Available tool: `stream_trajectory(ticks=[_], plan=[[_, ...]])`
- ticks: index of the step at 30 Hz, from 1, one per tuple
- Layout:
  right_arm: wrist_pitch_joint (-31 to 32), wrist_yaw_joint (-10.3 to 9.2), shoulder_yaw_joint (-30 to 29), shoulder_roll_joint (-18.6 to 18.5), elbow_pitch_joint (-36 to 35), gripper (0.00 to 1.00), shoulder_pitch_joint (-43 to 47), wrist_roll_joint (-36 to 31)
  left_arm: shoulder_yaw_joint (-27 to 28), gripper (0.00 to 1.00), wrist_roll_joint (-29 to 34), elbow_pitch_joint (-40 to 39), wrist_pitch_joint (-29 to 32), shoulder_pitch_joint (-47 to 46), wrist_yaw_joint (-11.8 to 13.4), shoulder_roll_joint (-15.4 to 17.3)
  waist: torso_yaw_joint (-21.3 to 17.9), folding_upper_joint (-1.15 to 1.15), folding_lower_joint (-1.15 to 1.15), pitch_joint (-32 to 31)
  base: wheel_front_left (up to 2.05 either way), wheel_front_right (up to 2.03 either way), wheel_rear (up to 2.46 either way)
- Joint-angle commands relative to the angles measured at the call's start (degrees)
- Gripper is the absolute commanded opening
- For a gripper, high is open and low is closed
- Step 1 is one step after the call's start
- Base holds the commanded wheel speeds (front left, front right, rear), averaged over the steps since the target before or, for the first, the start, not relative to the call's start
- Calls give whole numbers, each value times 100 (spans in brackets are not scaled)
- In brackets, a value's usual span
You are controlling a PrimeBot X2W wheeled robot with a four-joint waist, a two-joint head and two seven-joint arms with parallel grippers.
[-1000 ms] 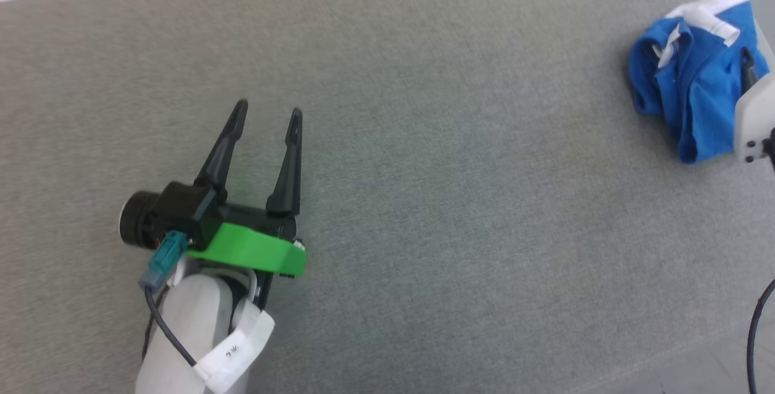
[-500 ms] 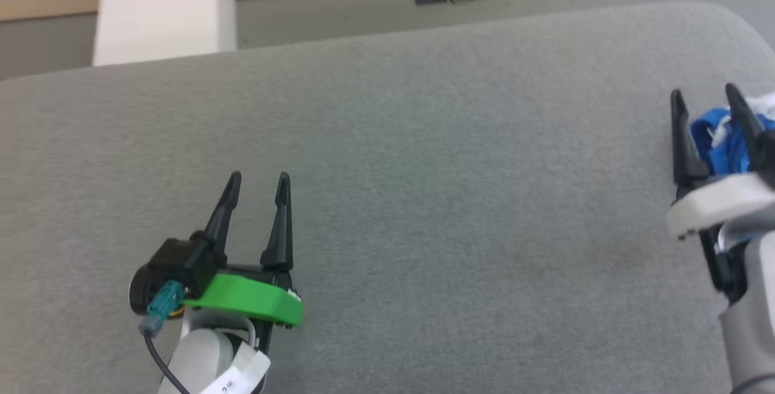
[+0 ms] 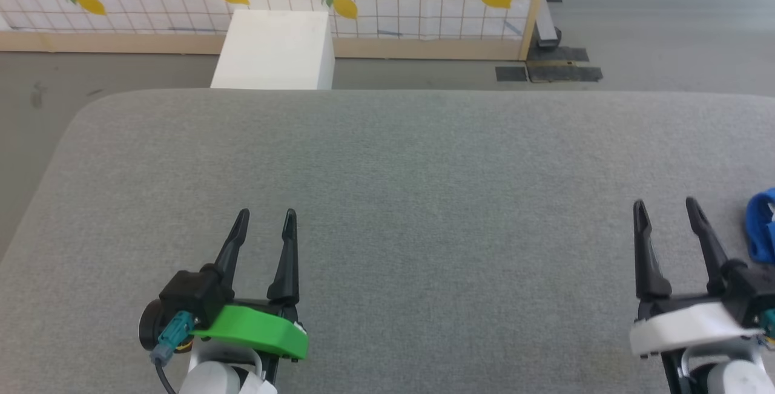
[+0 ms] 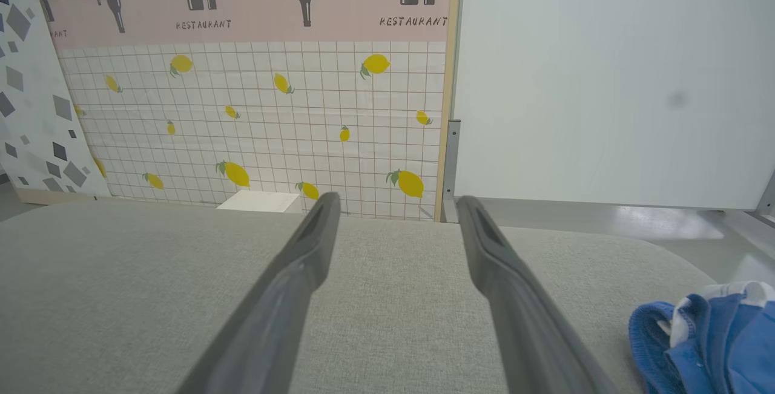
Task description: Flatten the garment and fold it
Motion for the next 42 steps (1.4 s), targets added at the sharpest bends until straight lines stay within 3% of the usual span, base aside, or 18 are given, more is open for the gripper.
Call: stream_trajectory(ticks=[1, 24, 25, 42], plan=[[-26, -10, -16, 43, -84, 100, 148, -56, -18, 100, -90, -14, -21, 99, 21, -21, 122, 0, 1, -118, 0, 0, 0], [17, -10, 145, 99, 47, 100, 519, 252, -81, 100, -152, 77, -22, 172, 69, -21, 87, 0, 1, -75, 0, 0, 0], [25, 0, 135, 86, 40, 0, 532, 213, -88, 0, -147, 72, 0, 157, 52, -5, 87, 0, 1, -74, 0, 0, 0], [28, 0, 130, 84, 39, 0, 531, 213, -102, 0, -144, 69, 10, 156, 51, -3, 82, 0, 1, -74, 0, 0, 0]])
